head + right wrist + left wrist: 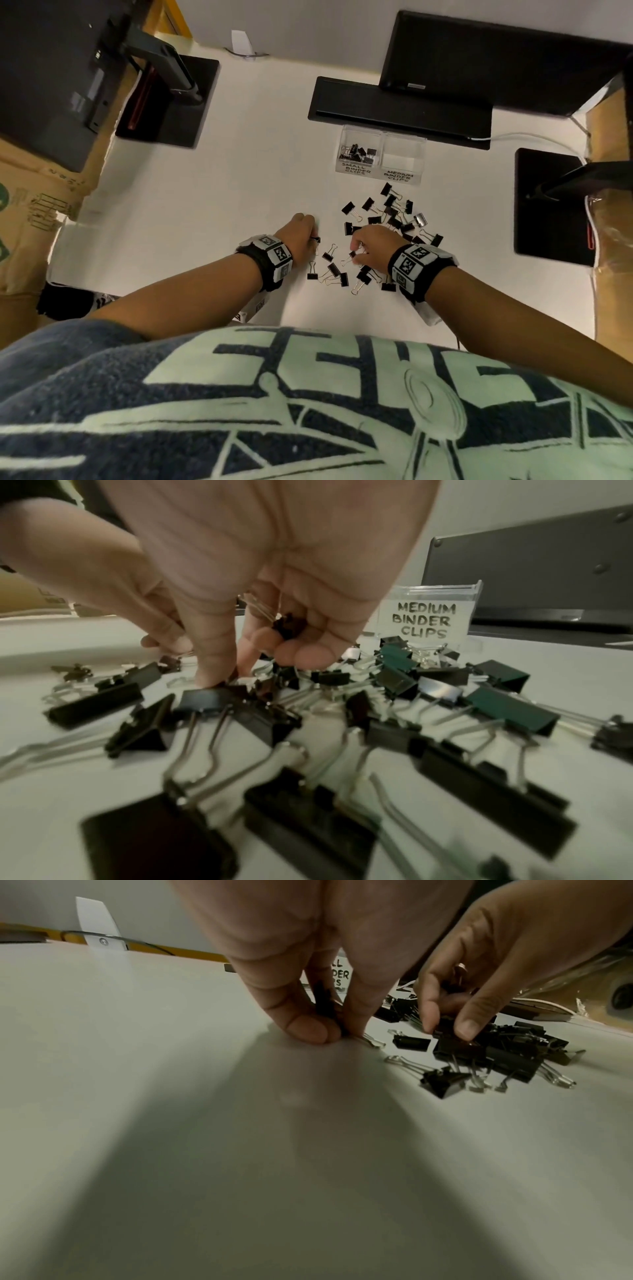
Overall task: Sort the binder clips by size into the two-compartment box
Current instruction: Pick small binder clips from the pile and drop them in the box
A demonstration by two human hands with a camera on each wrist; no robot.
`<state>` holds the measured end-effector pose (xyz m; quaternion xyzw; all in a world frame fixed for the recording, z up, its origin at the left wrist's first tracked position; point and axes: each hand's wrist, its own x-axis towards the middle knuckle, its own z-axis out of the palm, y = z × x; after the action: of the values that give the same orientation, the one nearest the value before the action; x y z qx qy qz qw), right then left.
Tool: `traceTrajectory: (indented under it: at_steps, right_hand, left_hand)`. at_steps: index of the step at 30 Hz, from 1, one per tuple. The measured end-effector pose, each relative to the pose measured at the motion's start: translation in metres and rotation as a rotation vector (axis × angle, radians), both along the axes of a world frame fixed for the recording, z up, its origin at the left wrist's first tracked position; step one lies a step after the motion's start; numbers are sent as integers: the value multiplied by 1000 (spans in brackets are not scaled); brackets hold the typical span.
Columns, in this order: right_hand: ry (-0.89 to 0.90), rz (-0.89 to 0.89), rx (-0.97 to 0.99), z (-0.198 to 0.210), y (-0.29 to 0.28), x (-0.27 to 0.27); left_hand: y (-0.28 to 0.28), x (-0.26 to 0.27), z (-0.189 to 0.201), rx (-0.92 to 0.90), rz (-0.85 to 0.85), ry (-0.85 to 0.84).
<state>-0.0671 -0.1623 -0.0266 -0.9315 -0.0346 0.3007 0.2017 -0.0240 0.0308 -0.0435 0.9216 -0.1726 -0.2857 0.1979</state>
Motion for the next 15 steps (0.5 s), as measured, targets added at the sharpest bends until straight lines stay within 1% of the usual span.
traceTrajectory:
  at_steps: [5,7,8,11,13,15]
  right_hand:
    - [-64,13,36,-3,3,-4]
    - [-51,6,64,-2,6,-4]
    - [-45,-28,80,0,6,-2]
    - [-104,-275,178,13,4,14]
    - [-157,-444,252,28,-2,35]
    - [-209,-542,296,42,-11,64]
  left_hand:
    - [-7,2,3,-1,-34,-26]
    - [-9,3,3,-8,-37,-34]
    - [-9,3,3,-10,-40,-36]
    - [-9,5,0,-28,-56,-56]
    - [-11,8,-1,-26,-54,-64]
    - [-13,10,-1,1,-54,-63]
